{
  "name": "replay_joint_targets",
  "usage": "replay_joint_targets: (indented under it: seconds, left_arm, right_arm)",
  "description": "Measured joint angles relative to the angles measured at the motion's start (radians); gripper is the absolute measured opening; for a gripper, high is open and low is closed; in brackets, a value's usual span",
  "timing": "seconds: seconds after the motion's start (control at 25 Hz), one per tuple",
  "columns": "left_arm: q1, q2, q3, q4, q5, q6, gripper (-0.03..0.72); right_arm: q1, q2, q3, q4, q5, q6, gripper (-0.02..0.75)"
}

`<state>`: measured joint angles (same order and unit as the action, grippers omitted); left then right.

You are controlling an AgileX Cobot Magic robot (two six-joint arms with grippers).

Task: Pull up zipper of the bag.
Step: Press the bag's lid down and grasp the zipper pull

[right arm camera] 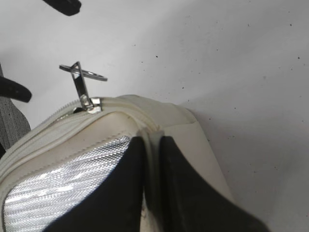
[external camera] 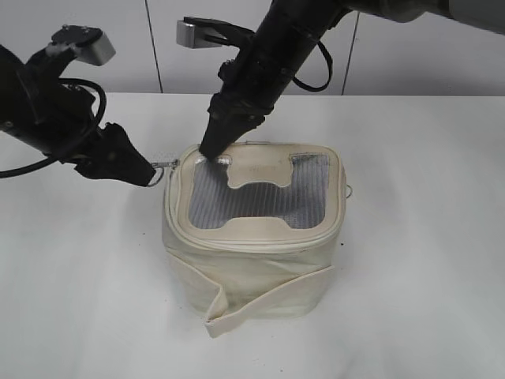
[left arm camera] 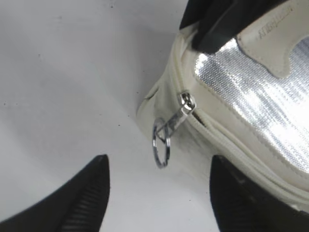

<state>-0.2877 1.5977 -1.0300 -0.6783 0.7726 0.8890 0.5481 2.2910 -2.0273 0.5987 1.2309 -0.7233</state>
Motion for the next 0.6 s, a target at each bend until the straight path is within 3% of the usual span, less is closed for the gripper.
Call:
replay_joint_targets:
  seconds: [0.36,0.52,0.6]
  left_arm:
    - [-0.046,0.070,0.000,0.025,-0.070,-0.001,0.495]
    - [-0.058,0.099,-0.014,0.027,-0.115,-0.006,0.384]
    - [-0.059,0.101,-0.031,0.028,-0.127,-0.007,0.272]
  right_arm:
    - [0.000,0.000,0.000,-0.001,0.000,0.010,0.071]
    - [0.000,0.000,0.000,-0.001,0.000,0.014,0.071]
    - [0.000,0.000,0.000,-0.001,0.000,0.016,0.071]
